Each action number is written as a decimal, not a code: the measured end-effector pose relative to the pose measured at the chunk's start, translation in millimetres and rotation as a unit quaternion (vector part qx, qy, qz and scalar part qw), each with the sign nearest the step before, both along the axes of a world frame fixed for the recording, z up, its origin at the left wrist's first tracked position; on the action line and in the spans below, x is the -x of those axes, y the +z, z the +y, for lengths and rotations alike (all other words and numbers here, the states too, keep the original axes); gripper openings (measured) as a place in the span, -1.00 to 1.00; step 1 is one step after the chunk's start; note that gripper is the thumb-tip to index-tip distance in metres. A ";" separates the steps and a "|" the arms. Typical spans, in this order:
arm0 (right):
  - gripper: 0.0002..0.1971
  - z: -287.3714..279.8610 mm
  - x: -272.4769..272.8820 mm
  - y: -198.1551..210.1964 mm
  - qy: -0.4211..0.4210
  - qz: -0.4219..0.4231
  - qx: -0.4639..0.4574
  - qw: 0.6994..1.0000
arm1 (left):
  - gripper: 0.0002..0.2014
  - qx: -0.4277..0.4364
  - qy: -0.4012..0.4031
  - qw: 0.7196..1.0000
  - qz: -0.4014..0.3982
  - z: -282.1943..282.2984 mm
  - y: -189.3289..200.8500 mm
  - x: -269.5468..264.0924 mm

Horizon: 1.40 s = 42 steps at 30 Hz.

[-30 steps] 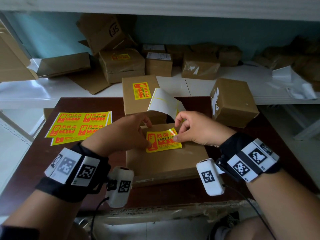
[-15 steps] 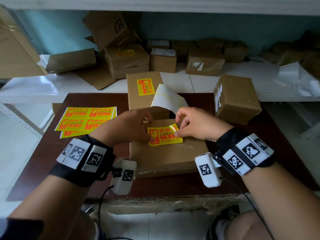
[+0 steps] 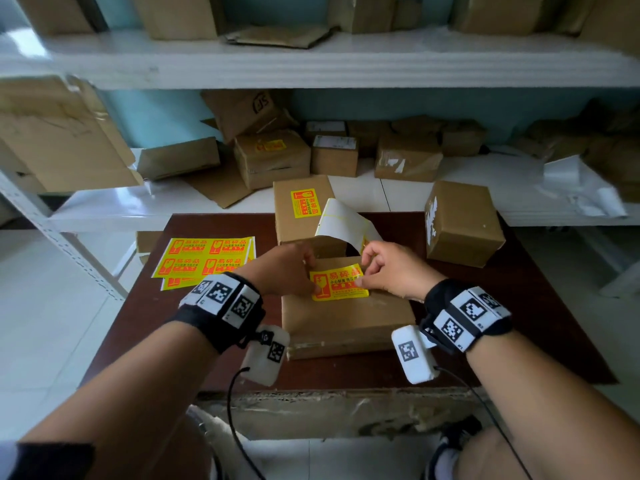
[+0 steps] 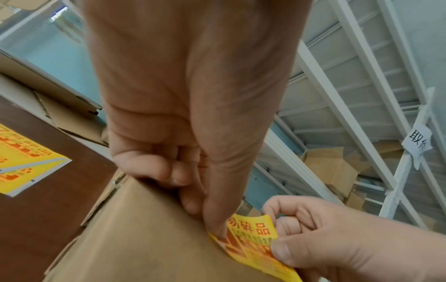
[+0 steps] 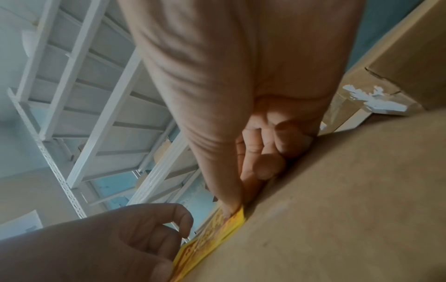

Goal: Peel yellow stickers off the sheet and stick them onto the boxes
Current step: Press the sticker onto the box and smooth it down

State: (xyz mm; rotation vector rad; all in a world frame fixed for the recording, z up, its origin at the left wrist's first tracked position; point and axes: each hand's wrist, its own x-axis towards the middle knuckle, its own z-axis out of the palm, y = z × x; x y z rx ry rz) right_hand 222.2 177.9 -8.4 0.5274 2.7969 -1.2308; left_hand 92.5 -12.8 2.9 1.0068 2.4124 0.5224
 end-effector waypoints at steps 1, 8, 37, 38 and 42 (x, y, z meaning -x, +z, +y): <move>-0.67 -0.8 1.0 0.8 0.000 -0.003 -0.002 1.000 | -0.63 0.001 0.003 1.000 0.003 -0.2 -0.2 -0.7; -0.64 -4.5 11.5 1.6 -0.019 -0.022 -0.048 0.998 | -0.65 -0.004 0.031 0.999 0.026 -0.5 -4.5 -5.5; -0.70 -11.4 13.3 13.9 -0.044 -0.107 -0.165 0.980 | 0.08 0.156 -0.190 0.938 0.245 1.7 -25.1 -88.5; -0.69 -11.5 13.3 14.7 -0.041 -0.109 -0.167 0.979 | 0.13 0.163 -0.197 0.934 0.249 -2.0 -27.7 -84.6; -0.63 -11.4 14.5 16.4 -0.033 -0.118 -0.174 0.977 | 0.16 0.170 -0.234 0.927 0.237 -10.3 -20.4 -71.1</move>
